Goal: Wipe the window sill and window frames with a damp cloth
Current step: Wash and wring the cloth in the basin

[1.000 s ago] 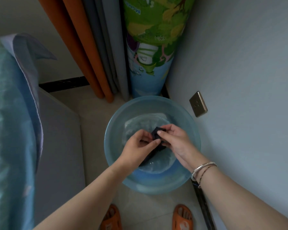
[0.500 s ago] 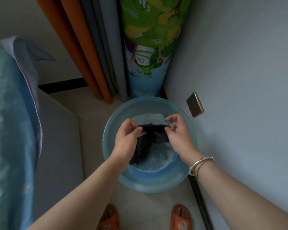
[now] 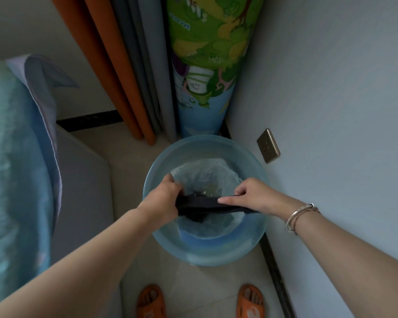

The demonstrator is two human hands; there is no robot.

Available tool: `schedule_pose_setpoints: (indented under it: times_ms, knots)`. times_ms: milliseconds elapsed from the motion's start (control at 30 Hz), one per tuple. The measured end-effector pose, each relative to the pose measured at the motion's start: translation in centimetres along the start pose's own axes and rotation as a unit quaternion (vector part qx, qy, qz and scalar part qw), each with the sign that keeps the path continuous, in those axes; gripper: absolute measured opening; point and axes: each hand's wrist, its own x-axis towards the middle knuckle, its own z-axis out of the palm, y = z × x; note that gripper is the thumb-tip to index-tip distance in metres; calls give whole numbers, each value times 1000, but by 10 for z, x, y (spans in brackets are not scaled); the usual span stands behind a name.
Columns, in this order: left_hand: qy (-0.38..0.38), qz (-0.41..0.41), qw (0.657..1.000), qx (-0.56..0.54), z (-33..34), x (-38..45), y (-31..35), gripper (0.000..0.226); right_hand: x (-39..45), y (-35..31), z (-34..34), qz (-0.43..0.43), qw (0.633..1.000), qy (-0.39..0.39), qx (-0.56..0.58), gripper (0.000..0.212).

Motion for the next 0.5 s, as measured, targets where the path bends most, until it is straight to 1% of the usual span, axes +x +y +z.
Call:
schedule_pose_setpoints:
  times_ms: [33,67,133,167,200,233,267,300,333,400,467,500]
  knots:
    - [22,-28,999,14,1,-1,-2,19,-3,-2,0,-13,1000,-7,8,51]
    - [49,-46,998,13,1,-1,-1,19,-3,-3,0,-24,999,-11,24,50]
    - [78,-66,994,-33,1,-1,4,22,-3,-6,4,-33,997,-19,69,42]
    - [86,-89,988,-95,1,0,6,21,-2,-6,6,-33,995,-22,88,30]
    - [85,-118,973,-177,1,2,6,19,0,-5,8,-30,995,-15,93,17]
    - [85,-143,951,-260,2,3,7,16,3,-3,10,-28,996,7,83,10]
    - [91,-154,928,-327,3,3,6,13,4,-2,12,-25,997,44,64,11]
    - [98,-148,917,-358,5,2,5,9,6,0,13,-20,995,90,44,12]
    - [102,-131,916,-366,5,2,5,8,7,1,14,-17,990,137,40,12]
    - [87,-84,934,-337,3,-1,5,23,8,3,14,-25,975,209,68,9]
    - [47,-45,964,-256,2,-2,3,43,11,4,12,-43,965,246,81,5]
    - [27,-31,980,-194,3,-3,2,48,13,5,11,-51,962,256,77,5]
